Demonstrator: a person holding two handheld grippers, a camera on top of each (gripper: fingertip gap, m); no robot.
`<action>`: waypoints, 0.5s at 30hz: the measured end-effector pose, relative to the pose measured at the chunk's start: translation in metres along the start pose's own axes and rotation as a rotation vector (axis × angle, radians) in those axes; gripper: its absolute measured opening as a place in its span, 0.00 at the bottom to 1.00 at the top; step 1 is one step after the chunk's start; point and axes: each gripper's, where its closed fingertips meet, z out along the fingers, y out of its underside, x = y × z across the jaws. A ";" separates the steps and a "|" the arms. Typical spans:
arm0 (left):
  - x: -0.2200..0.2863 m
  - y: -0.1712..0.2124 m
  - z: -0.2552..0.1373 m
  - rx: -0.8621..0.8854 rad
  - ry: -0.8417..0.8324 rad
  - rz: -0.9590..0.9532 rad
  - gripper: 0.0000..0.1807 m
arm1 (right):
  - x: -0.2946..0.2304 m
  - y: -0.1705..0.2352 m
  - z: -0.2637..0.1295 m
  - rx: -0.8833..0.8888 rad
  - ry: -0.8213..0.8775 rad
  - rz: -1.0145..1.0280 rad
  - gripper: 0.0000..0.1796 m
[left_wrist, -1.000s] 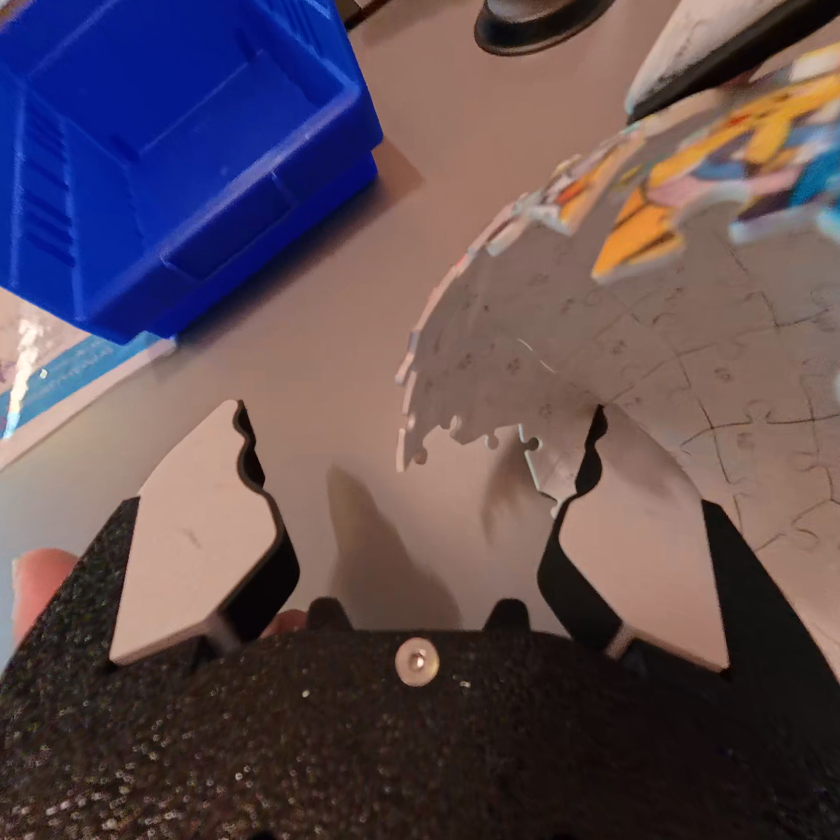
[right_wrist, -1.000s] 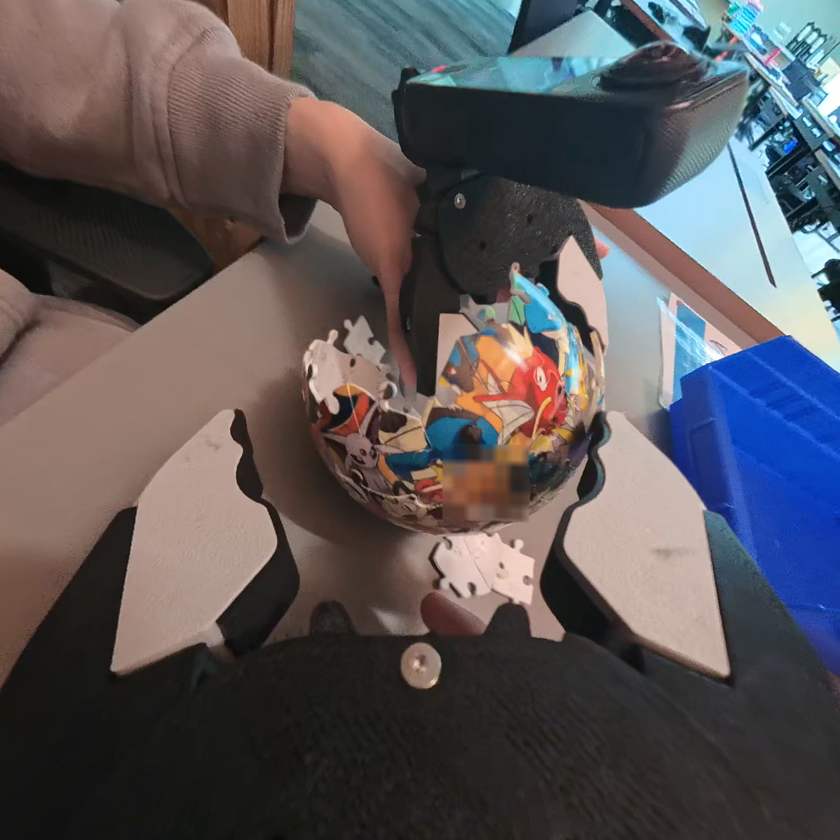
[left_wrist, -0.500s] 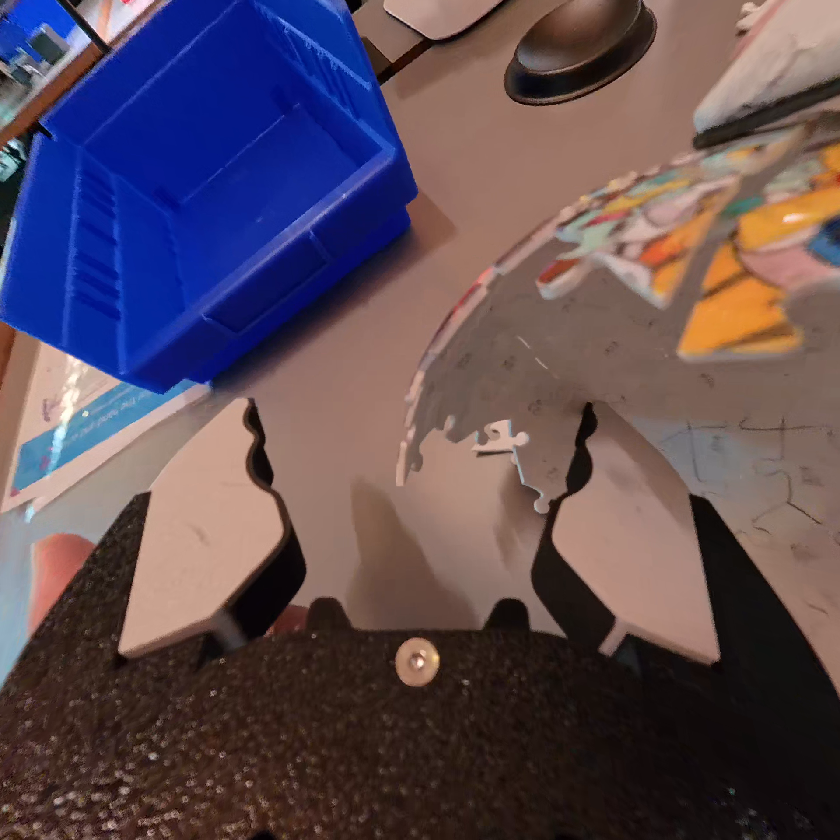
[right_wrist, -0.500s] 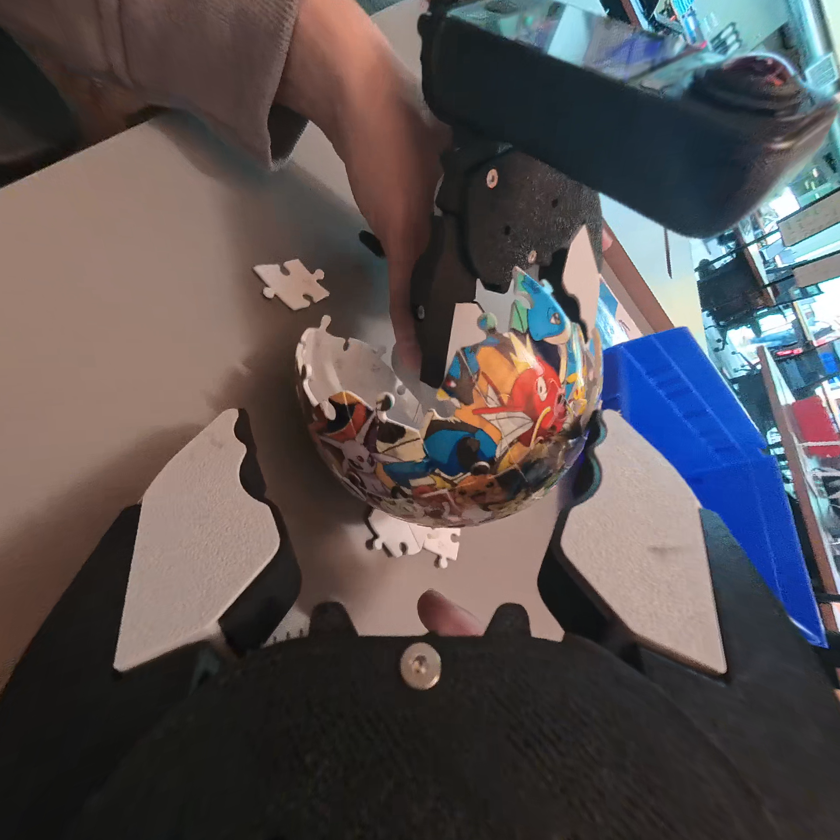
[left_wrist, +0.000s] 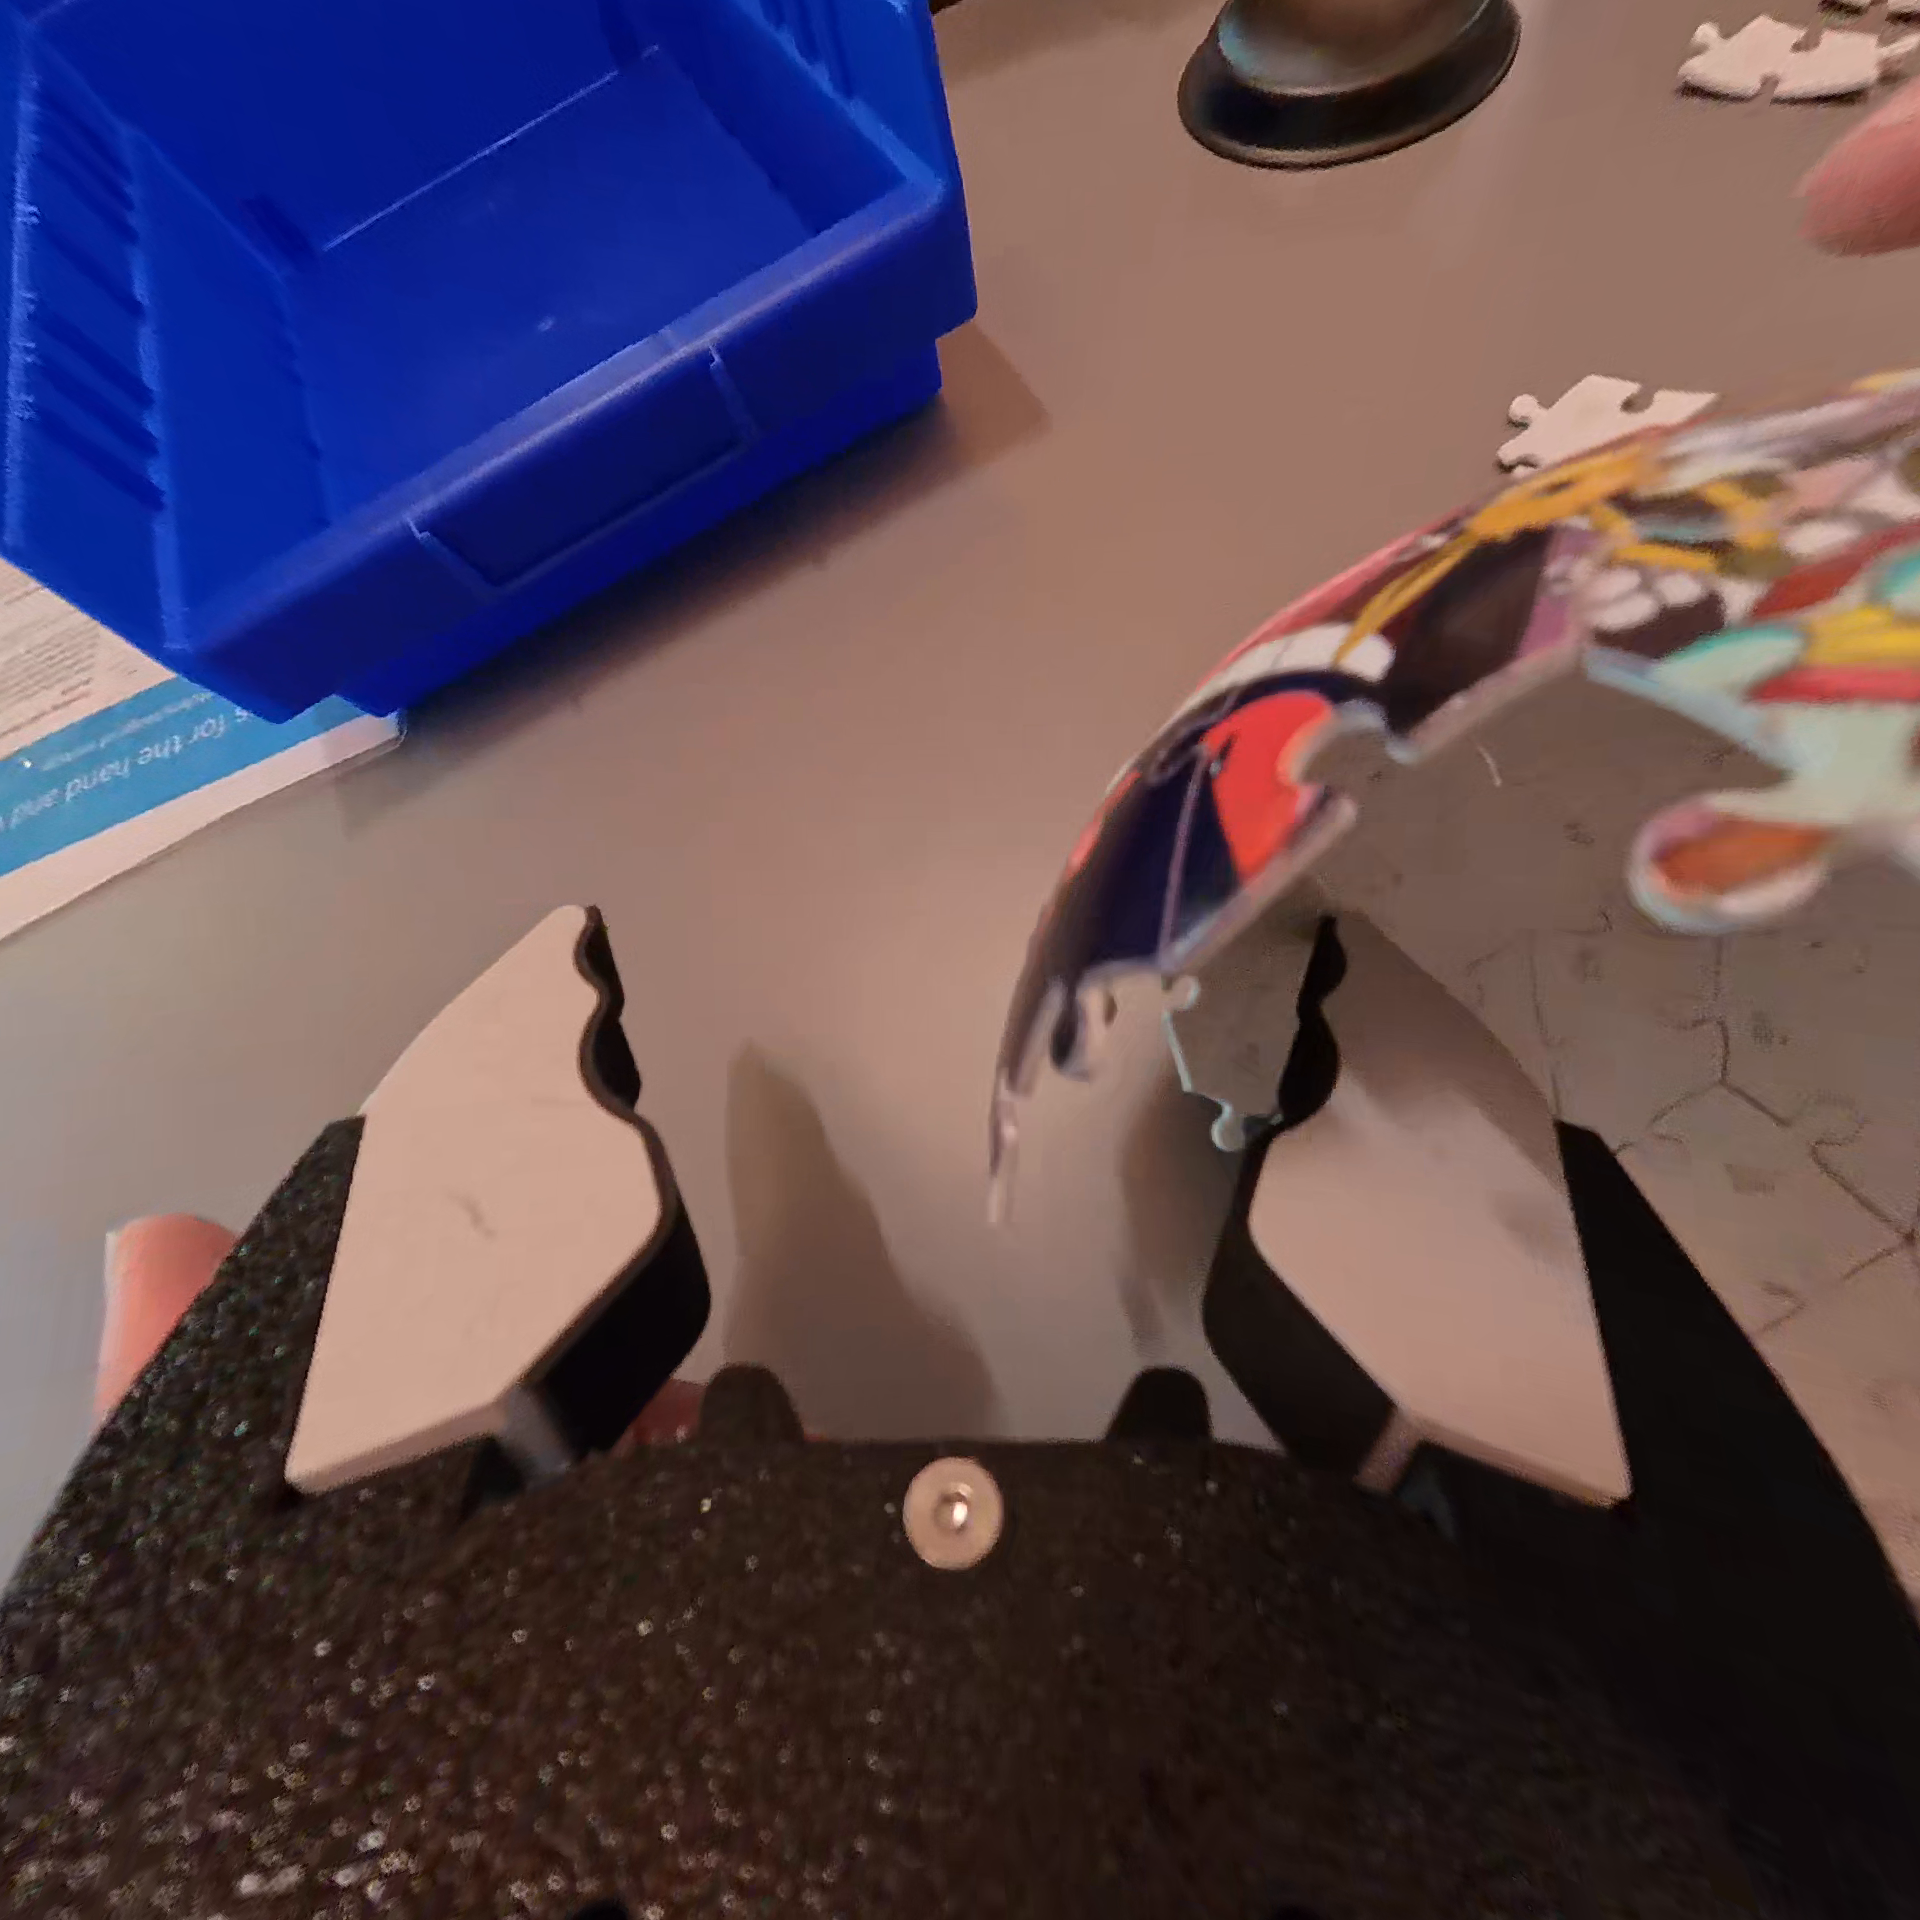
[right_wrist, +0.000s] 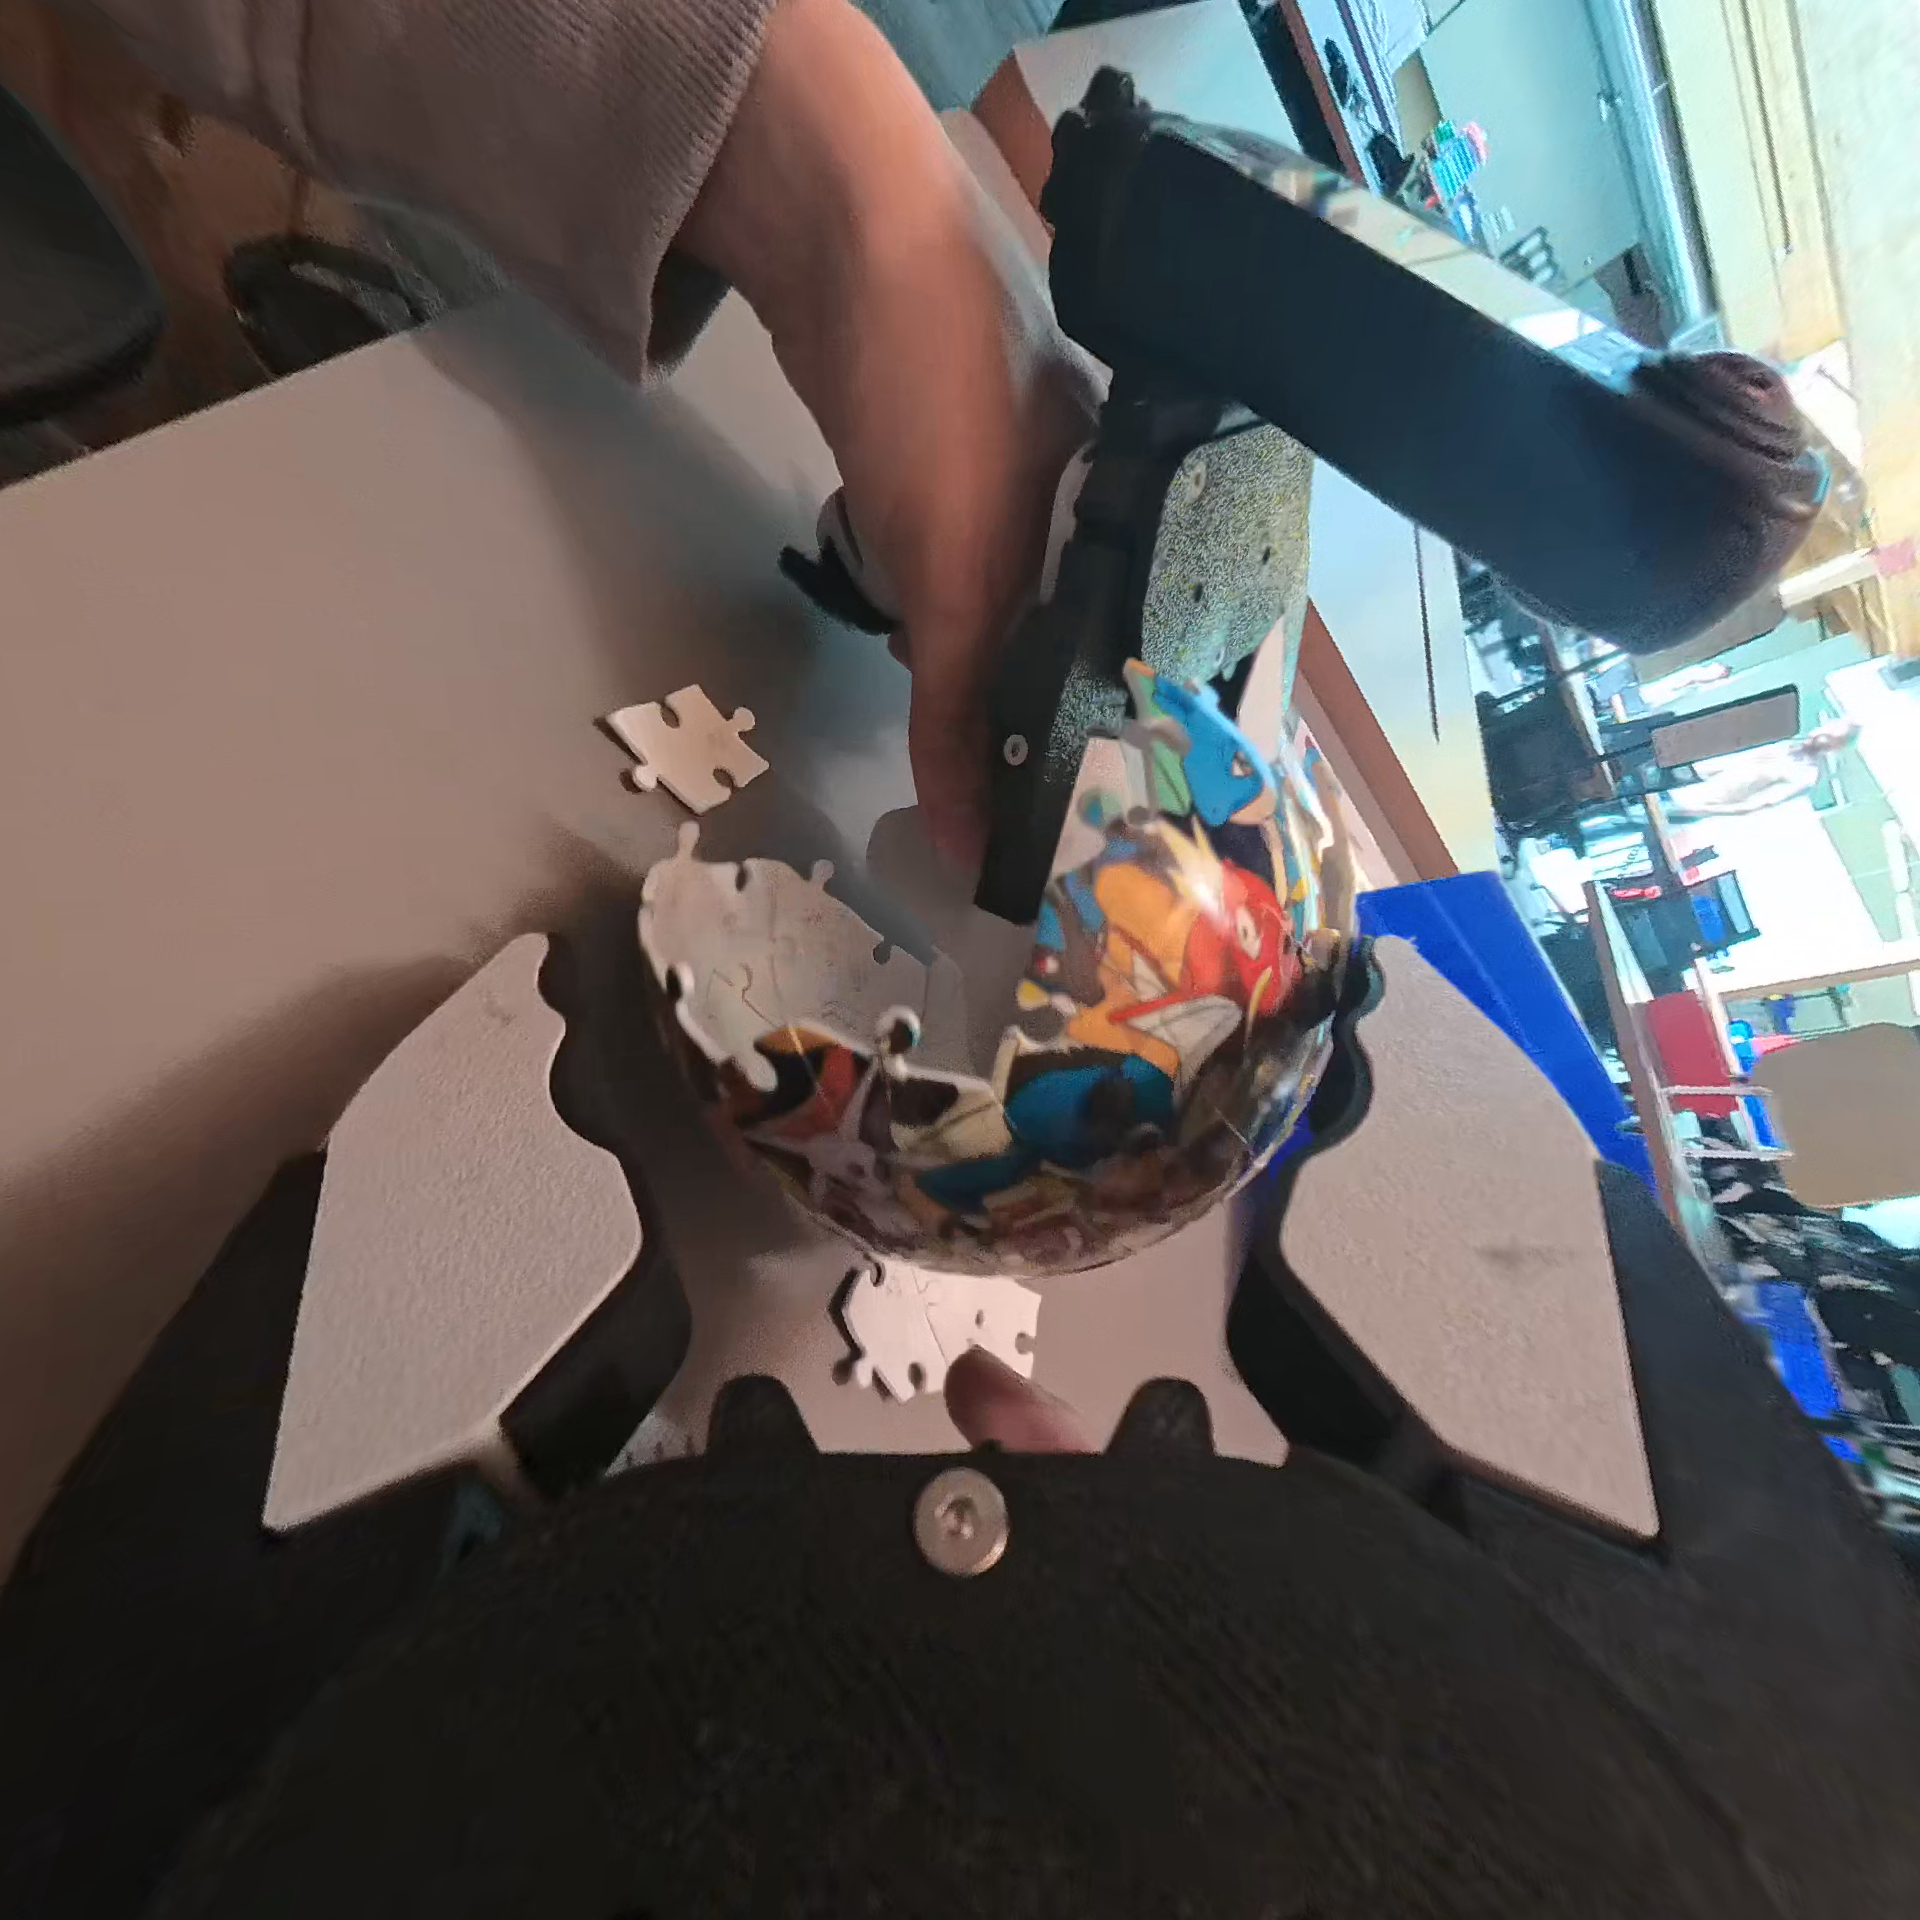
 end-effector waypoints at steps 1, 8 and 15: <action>0.001 -0.001 0.000 0.016 -0.001 -0.004 0.67 | 0.000 0.001 -0.001 -0.012 0.012 -0.021 0.74; 0.000 -0.009 -0.011 0.094 -0.039 0.055 0.66 | -0.009 -0.013 0.001 0.015 0.074 -0.093 0.72; 0.000 0.000 -0.022 0.084 -0.057 0.098 0.66 | -0.018 -0.017 0.009 -0.043 0.114 -0.242 0.78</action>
